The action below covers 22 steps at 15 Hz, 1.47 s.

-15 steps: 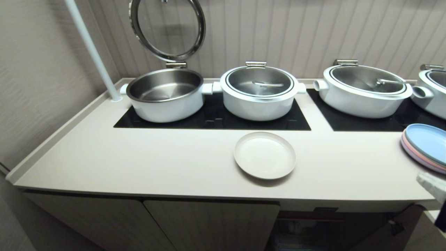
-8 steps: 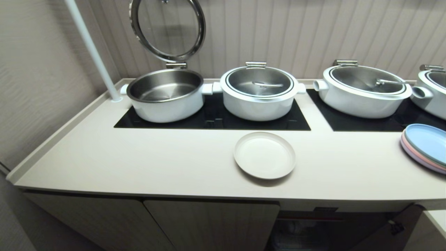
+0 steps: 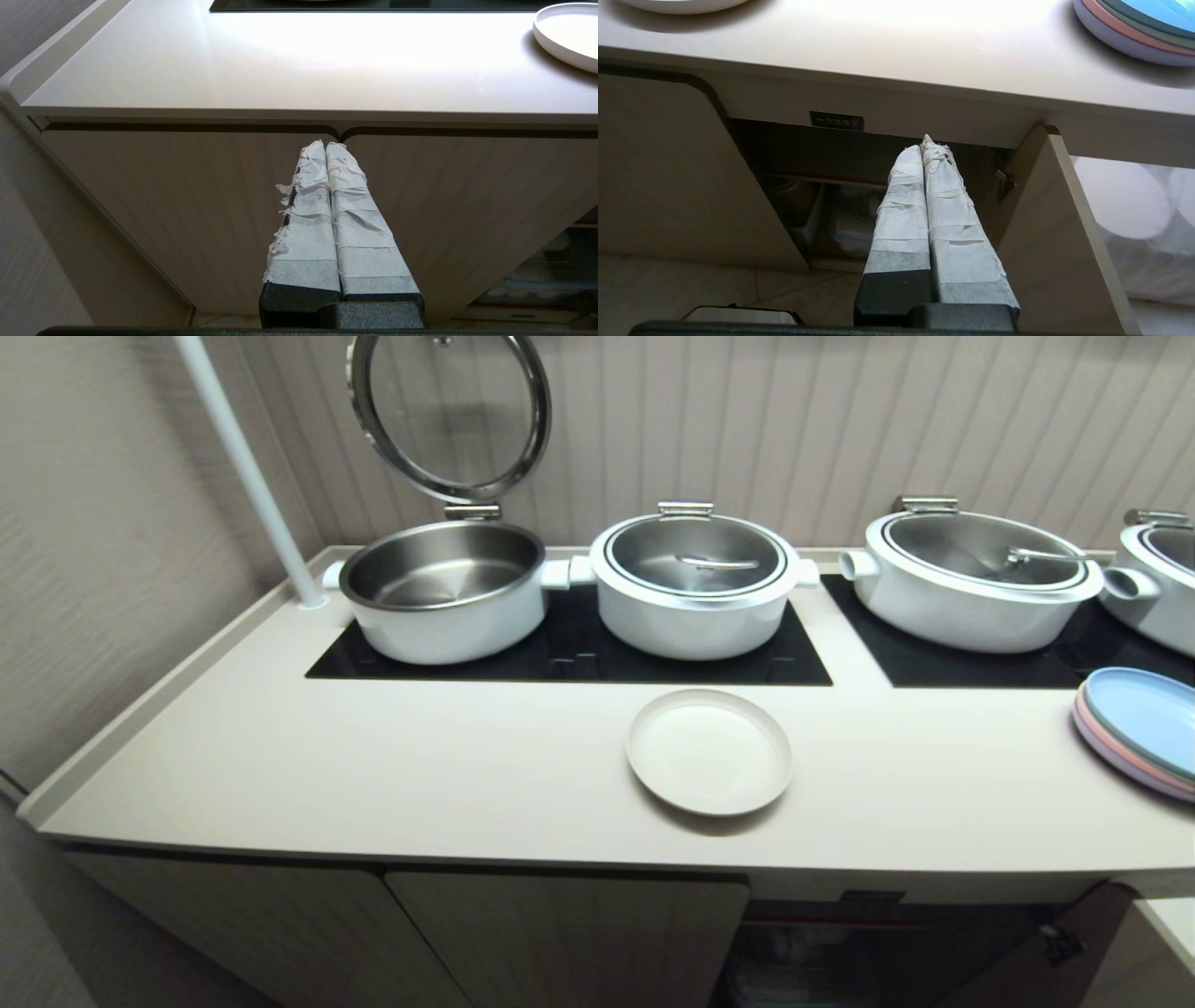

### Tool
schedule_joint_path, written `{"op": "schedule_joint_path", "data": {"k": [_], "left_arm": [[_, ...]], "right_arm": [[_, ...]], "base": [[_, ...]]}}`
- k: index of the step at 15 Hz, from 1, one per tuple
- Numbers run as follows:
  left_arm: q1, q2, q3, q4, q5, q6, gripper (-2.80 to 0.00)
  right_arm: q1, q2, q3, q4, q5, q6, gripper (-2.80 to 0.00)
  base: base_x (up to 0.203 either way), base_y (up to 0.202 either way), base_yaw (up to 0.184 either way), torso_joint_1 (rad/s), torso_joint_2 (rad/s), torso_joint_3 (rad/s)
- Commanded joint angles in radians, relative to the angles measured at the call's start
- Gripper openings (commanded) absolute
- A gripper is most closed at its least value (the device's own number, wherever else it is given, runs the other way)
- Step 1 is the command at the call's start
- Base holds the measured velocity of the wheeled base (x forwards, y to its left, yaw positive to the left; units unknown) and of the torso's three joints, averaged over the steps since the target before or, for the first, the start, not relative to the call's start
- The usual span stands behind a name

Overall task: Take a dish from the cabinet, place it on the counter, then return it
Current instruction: Pick up the plate from the table

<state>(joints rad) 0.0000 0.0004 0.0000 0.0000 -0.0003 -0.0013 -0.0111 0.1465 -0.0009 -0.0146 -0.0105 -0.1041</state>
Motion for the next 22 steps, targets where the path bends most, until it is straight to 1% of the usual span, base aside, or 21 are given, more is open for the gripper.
{"op": "schedule_joint_path", "data": {"k": [1, 3, 6, 22], "left_arm": [[0.0, 0.0, 0.0, 0.0, 0.0, 0.0, -2.8], [0.0, 0.0, 0.0, 0.0, 0.0, 0.0, -2.8], [0.0, 0.0, 0.0, 0.0, 0.0, 0.0, -2.8], [0.0, 0.0, 0.0, 0.0, 0.0, 0.001, -2.8]], "right_arm": [[0.008, -0.089, -0.003, 0.021, 0.006, 0.005, -2.8], [0.011, -0.146, -0.005, 0.027, 0.01, 0.031, -2.8], [0.011, -0.146, -0.005, 0.025, 0.009, 0.035, -2.8], [0.011, -0.146, -0.002, 0.024, 0.007, 0.027, -2.8]], "base": [[0.0, 0.0, 0.0, 0.0, 0.0, 0.0], [0.0, 0.0, 0.0, 0.0, 0.0, 0.0], [0.0, 0.0, 0.0, 0.0, 0.0, 0.0], [0.0, 0.0, 0.0, 0.0, 0.0, 0.0]]}}
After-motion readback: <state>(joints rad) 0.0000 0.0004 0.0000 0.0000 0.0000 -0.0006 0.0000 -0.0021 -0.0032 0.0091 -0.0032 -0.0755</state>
